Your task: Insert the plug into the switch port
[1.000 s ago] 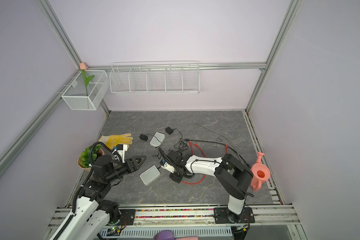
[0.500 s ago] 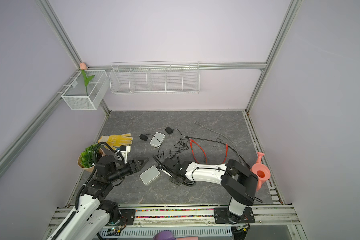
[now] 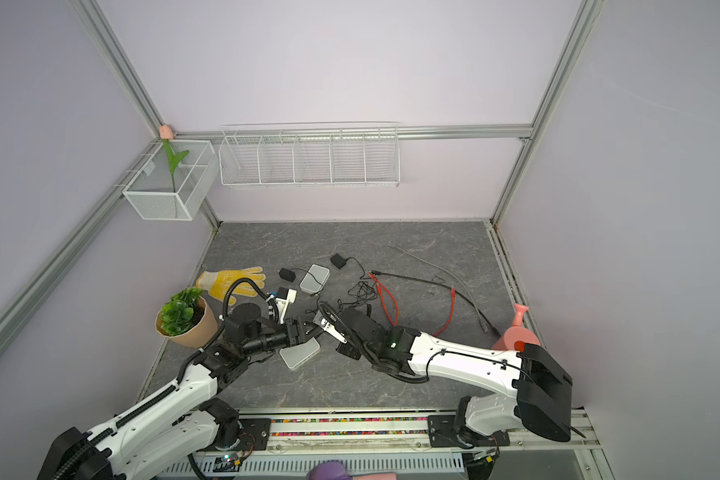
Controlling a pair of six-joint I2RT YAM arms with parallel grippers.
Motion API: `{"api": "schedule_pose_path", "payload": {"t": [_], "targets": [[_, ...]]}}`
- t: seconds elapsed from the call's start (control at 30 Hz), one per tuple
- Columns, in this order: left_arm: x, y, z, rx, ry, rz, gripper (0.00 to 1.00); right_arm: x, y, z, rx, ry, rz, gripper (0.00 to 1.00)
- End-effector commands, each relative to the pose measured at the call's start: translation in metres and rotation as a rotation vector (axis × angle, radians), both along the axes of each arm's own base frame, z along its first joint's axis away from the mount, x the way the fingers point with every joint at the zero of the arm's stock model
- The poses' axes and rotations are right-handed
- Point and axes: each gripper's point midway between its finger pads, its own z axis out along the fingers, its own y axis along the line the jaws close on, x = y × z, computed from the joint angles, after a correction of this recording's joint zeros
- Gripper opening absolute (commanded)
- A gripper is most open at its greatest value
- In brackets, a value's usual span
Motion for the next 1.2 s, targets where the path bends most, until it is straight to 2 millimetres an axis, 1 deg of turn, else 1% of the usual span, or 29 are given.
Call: {"api": "schedule_pose_path", "payload": {"t": [0.0,0.17,0.23,0.37,0.47,0.57,0.8,0.97,1.03,1.17], "targets": [[0.011,-0.010,0.036,-0.074,-0.088,0.005,0.70,-0.007,0.004,0.017,0.064,-0.022,0.039,0.06],[0.011,-0.026,0.040,-0.089,-0.091,-0.037,0.63,-0.010,0.005,0.019,0.075,-0.020,0.050,0.06],[0.011,-0.030,0.040,-0.090,-0.086,-0.048,0.60,-0.010,0.006,0.019,0.075,-0.019,0.051,0.07],[0.011,-0.035,0.042,-0.090,-0.084,-0.062,0.49,-0.010,0.007,0.020,0.078,-0.023,0.050,0.07],[0.009,-0.036,0.040,-0.086,-0.078,-0.069,0.37,-0.009,0.006,0.020,0.077,-0.027,0.043,0.07],[0.008,-0.036,0.038,-0.082,-0.075,-0.069,0.30,-0.008,0.005,0.021,0.083,-0.032,0.035,0.07],[0.004,-0.037,0.037,-0.070,-0.076,-0.078,0.29,-0.009,0.006,0.024,0.091,-0.026,0.036,0.06],[0.001,-0.040,0.031,-0.053,-0.069,-0.089,0.23,-0.009,0.007,0.026,0.101,-0.021,0.038,0.06],[0.000,-0.039,0.029,-0.041,-0.071,-0.086,0.18,-0.010,0.006,0.027,0.104,-0.020,0.035,0.06],[0.001,-0.036,0.028,-0.029,-0.079,-0.071,0.03,-0.011,0.006,0.026,0.108,-0.009,0.036,0.07]]}}
